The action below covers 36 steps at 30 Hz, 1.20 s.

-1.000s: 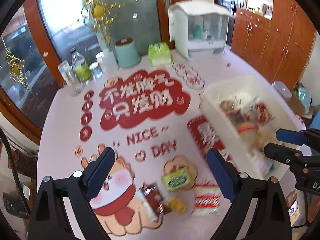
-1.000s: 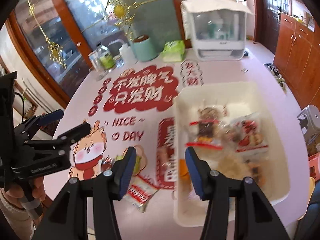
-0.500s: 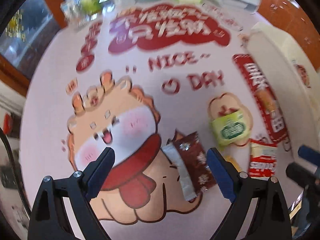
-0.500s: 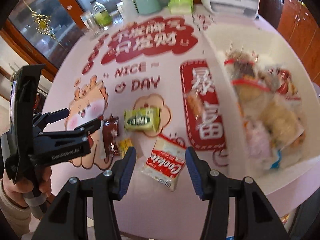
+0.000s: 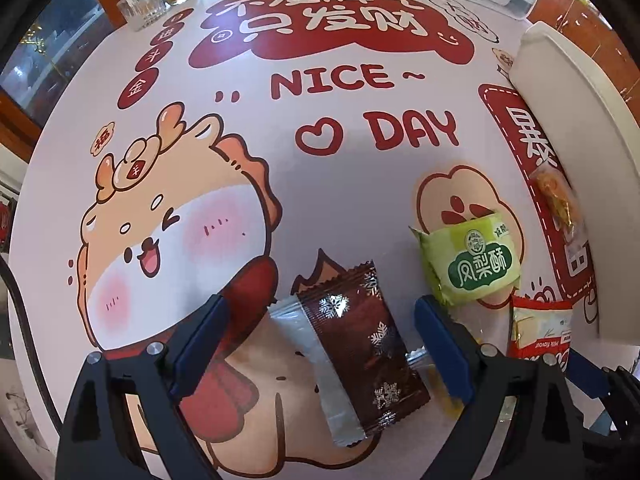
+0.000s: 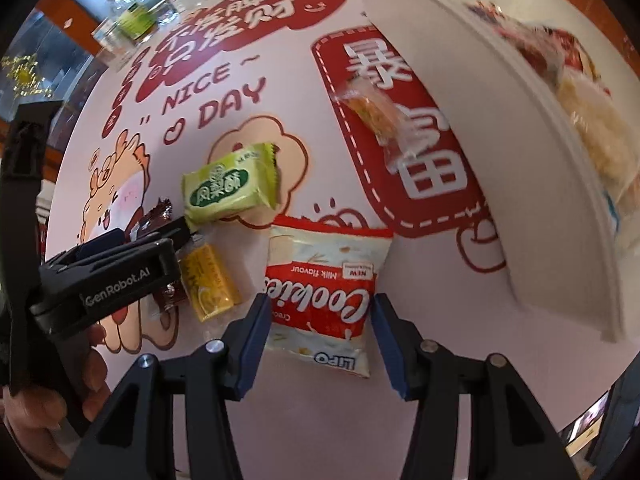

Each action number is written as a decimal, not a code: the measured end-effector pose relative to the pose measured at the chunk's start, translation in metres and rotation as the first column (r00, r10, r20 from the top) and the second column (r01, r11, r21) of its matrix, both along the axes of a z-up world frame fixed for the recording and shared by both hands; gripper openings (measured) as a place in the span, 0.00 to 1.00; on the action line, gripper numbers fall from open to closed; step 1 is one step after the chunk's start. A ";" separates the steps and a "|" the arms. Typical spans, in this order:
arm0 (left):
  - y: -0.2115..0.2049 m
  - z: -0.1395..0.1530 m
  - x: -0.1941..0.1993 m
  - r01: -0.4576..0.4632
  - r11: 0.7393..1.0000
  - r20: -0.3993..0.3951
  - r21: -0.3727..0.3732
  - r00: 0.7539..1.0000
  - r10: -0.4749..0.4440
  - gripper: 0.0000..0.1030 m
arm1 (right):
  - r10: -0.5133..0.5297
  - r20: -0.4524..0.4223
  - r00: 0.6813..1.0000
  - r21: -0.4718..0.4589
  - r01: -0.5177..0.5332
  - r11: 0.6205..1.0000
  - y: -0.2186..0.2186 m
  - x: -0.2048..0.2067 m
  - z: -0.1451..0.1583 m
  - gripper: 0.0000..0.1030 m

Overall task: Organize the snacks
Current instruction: 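Grasp the brown wrapped bar with left tool while right tool grasps red-and-white Cookies bag, then carry the brown bar and Cookies bag over the white tray and release them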

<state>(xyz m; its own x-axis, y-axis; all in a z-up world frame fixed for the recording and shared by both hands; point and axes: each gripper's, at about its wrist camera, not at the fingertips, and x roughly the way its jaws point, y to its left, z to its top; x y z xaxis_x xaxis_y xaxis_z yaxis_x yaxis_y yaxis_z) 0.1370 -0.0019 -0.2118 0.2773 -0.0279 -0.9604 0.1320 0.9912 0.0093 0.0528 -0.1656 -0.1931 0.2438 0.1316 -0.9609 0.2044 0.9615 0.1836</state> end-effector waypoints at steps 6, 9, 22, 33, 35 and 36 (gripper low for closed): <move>0.009 0.000 -0.014 -0.010 1.000 -0.010 -0.008 1.000 0.010 0.91 | 0.011 0.015 1.000 -0.037 -0.011 0.999 0.009 0.002 -0.002 0.60; 0.016 0.003 -0.022 -0.011 1.000 -0.004 -0.010 1.000 0.011 0.91 | 0.038 0.022 0.999 -0.084 -0.036 0.996 0.018 0.002 -0.003 0.66; 0.022 0.018 -0.050 0.128 0.991 0.099 -0.038 0.987 -0.124 0.33 | 0.144 0.069 0.987 -0.235 -0.124 0.964 0.042 -0.007 -0.004 0.45; 0.029 0.031 -0.047 0.115 0.983 0.093 -0.146 0.990 -0.102 0.30 | 0.095 0.085 0.992 -0.150 -0.081 0.985 0.027 -0.014 0.007 0.45; 0.028 0.041 -0.048 0.124 0.982 0.114 -0.144 0.988 -0.108 0.30 | 0.097 0.109 0.989 -0.149 -0.081 0.986 0.027 -0.016 0.017 0.45; 0.025 0.049 -0.049 0.136 0.980 0.130 -0.142 0.984 -0.117 0.29 | 0.104 0.127 0.986 -0.153 -0.084 0.985 0.027 -0.016 0.024 0.45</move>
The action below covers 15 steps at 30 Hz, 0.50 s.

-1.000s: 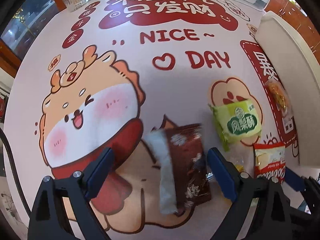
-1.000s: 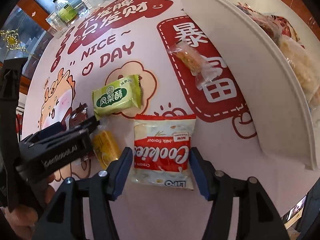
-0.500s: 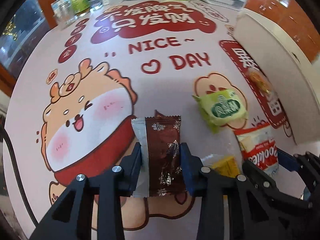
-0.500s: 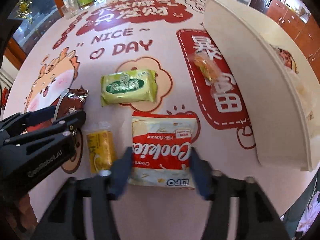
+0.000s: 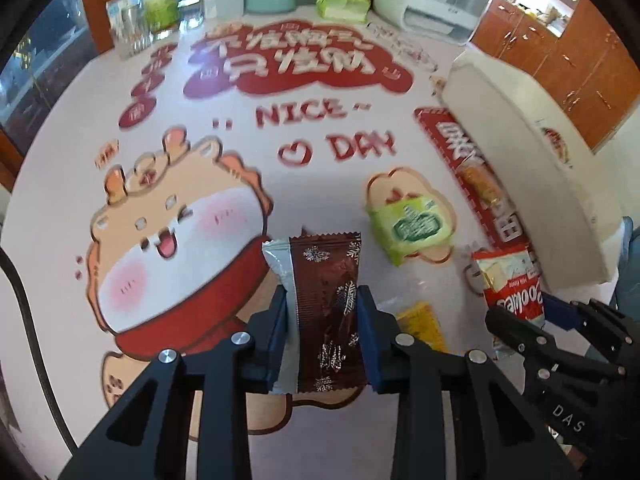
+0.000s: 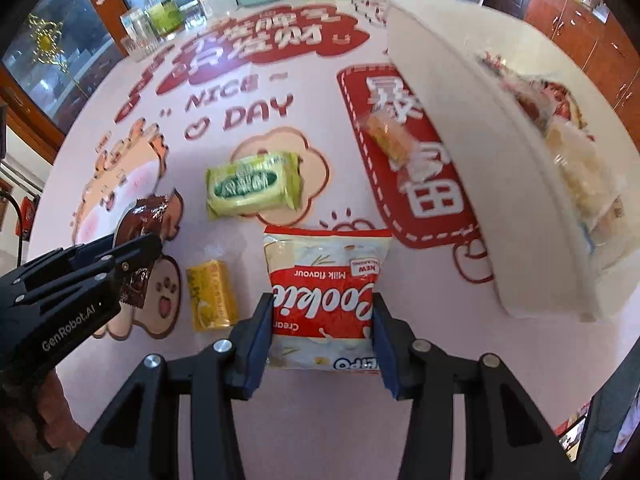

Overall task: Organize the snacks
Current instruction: 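Carry the brown bar and Cookies bag over the white tray and release them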

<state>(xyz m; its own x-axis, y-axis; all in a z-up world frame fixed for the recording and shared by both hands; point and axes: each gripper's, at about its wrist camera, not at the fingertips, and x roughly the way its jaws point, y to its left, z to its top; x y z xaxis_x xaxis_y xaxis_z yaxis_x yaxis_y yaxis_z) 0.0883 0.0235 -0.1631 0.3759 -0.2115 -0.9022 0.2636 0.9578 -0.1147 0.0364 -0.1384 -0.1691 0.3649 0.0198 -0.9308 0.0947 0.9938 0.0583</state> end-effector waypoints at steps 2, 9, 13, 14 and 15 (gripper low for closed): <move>-0.007 0.016 -0.002 0.021 1.000 0.035 -0.003 0.999 -0.021 0.29 | 0.015 0.038 0.999 -0.010 -0.015 1.000 0.000 0.000 0.014 0.45; -0.049 0.076 -0.007 0.092 0.995 0.154 -0.036 0.984 -0.085 0.29 | 0.063 0.188 0.980 -0.031 -0.058 0.998 -0.013 0.000 0.075 0.45; -0.080 0.104 -0.010 0.131 0.990 0.213 -0.044 0.970 -0.118 0.29 | 0.060 0.264 0.963 -0.041 -0.051 0.998 -0.035 -0.005 0.108 0.45; -0.087 0.110 -0.011 0.140 0.989 0.219 -0.056 0.968 -0.124 0.29 | 0.054 0.281 0.958 -0.038 -0.045 0.998 -0.043 -0.006 0.116 0.45; -0.098 0.117 -0.011 0.150 0.986 0.226 -0.067 0.965 -0.131 0.29 | 0.044 0.295 0.954 -0.026 -0.038 0.999 -0.053 -0.008 0.123 0.45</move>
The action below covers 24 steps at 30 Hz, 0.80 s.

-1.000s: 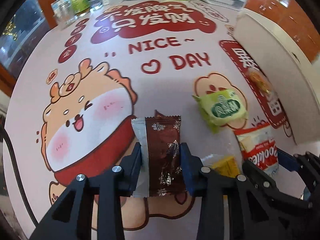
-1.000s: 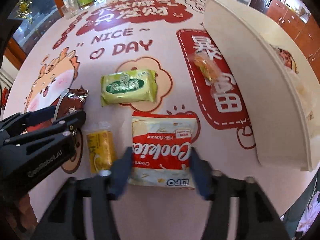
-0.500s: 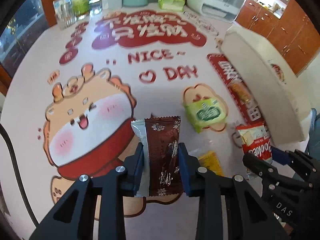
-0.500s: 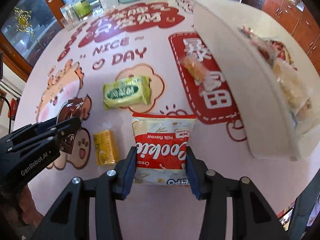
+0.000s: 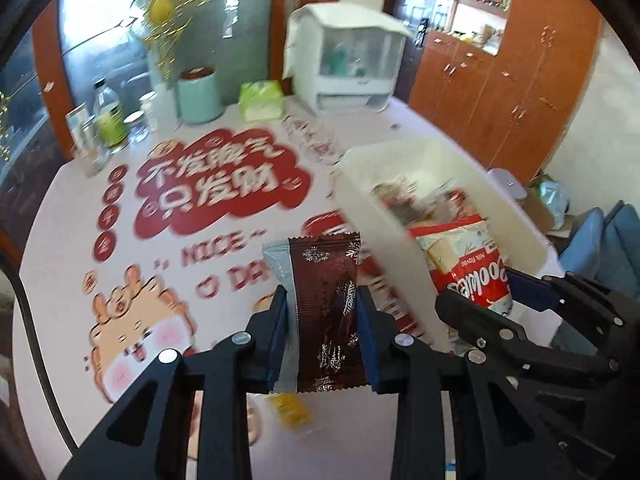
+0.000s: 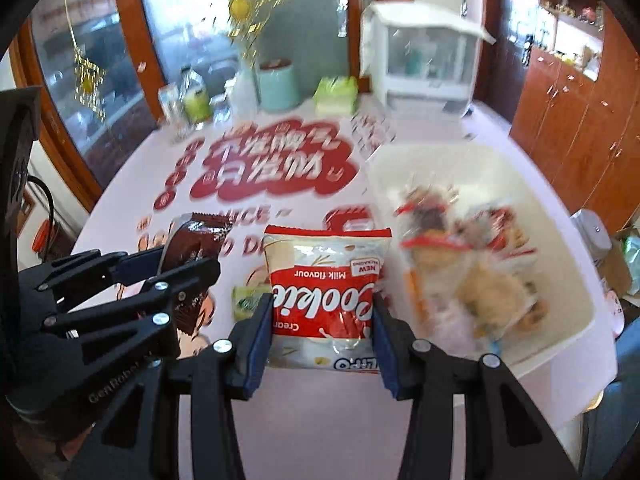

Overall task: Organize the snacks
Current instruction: 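Carry the brown bar and Cookies bag over the white tray and release them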

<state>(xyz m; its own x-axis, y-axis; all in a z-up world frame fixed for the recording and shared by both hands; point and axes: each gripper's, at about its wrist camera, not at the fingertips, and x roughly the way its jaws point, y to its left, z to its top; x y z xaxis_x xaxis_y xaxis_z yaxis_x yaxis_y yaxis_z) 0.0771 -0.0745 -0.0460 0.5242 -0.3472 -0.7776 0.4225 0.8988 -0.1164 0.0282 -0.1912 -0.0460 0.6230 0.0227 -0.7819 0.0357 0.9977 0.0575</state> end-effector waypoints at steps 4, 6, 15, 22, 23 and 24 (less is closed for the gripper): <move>-0.034 0.016 -0.004 0.029 1.000 0.032 -0.006 0.999 -0.029 0.29 | -0.024 0.046 0.999 0.016 0.024 1.000 -0.036 -0.006 0.022 0.45; -0.056 0.023 -0.004 0.042 0.999 0.047 -0.009 0.998 -0.041 0.29 | -0.033 0.064 0.997 0.029 0.031 0.999 -0.056 -0.007 0.032 0.45; -0.138 0.038 0.017 0.031 1.000 0.090 0.004 0.995 -0.031 0.29 | -0.059 0.136 0.989 0.007 0.059 0.998 -0.133 0.010 0.054 0.45; -0.182 0.038 0.047 -0.010 1.000 0.055 0.020 0.998 0.008 0.29 | -0.068 0.151 0.986 -0.010 0.070 0.997 -0.179 0.048 0.069 0.45; -0.187 0.037 0.052 -0.011 1.000 0.045 0.023 0.999 0.010 0.29 | -0.069 0.156 0.985 -0.008 0.071 0.997 -0.186 0.057 0.072 0.45; -0.193 0.037 0.057 -0.017 0.999 0.038 0.029 0.999 0.016 0.29 | -0.068 0.158 0.985 -0.004 0.070 0.998 -0.190 0.063 0.074 0.45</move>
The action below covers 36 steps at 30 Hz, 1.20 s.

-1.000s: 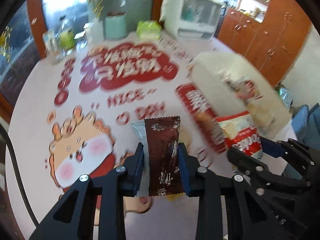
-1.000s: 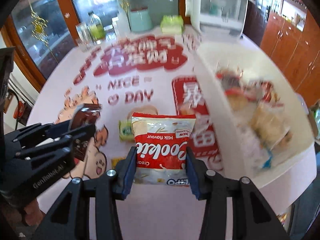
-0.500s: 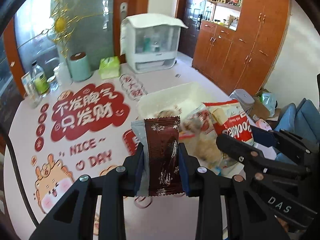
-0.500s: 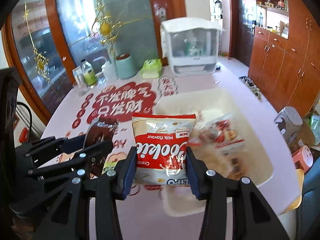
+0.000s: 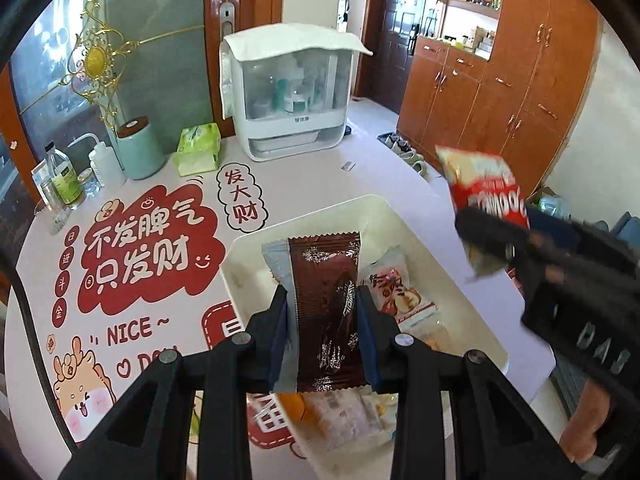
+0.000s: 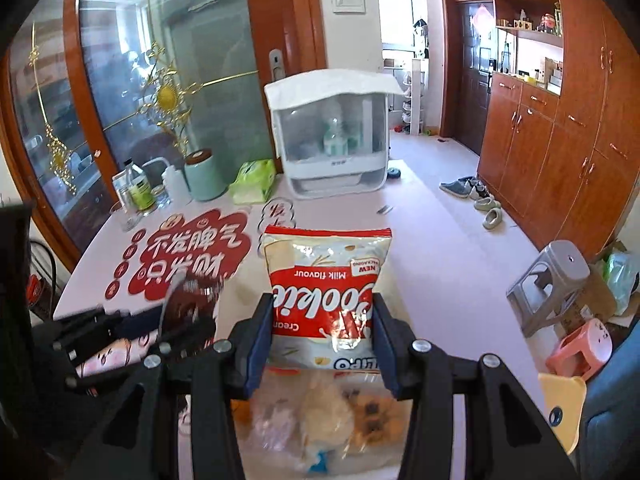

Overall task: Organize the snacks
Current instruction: 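Carry the brown bar and Cookies bag over the white tray and release them, then move both tools back from the tray to the remaining snacks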

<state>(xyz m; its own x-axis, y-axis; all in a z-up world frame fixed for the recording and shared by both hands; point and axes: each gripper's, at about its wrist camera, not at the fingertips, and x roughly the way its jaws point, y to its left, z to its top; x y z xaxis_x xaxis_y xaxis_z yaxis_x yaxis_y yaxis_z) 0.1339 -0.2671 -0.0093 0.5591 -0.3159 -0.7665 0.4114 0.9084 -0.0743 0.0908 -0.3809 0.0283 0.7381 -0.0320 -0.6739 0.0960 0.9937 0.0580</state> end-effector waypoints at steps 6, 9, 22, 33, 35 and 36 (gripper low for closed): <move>-0.016 -0.004 0.023 -0.027 0.999 -0.025 0.022 0.999 0.027 0.29 | 0.010 -0.031 0.999 0.051 -0.008 0.999 -0.019 0.045 -0.001 0.45; -0.019 -0.012 0.034 -0.049 0.998 -0.055 0.030 0.997 0.051 0.30 | 0.006 -0.059 0.998 0.073 -0.002 0.997 -0.026 0.066 -0.009 0.45; 0.001 -0.043 0.055 -0.138 0.990 -0.143 0.033 0.980 0.141 0.82 | 0.014 -0.150 0.989 0.063 -0.004 0.998 -0.031 0.098 -0.046 0.53; 0.028 -0.024 0.052 -0.186 0.982 -0.110 0.022 0.976 0.188 0.83 | 0.010 -0.157 0.988 0.096 0.006 0.995 -0.035 0.084 -0.042 0.54; 0.031 -0.019 0.049 -0.184 0.982 -0.097 0.027 0.978 0.186 0.83 | 0.012 -0.156 0.988 0.104 0.005 0.995 -0.034 0.080 -0.041 0.54; 0.033 -0.016 0.047 -0.184 0.983 -0.088 0.029 0.979 0.186 0.83 | 0.012 -0.155 0.988 0.104 0.005 0.995 -0.033 0.079 -0.040 0.54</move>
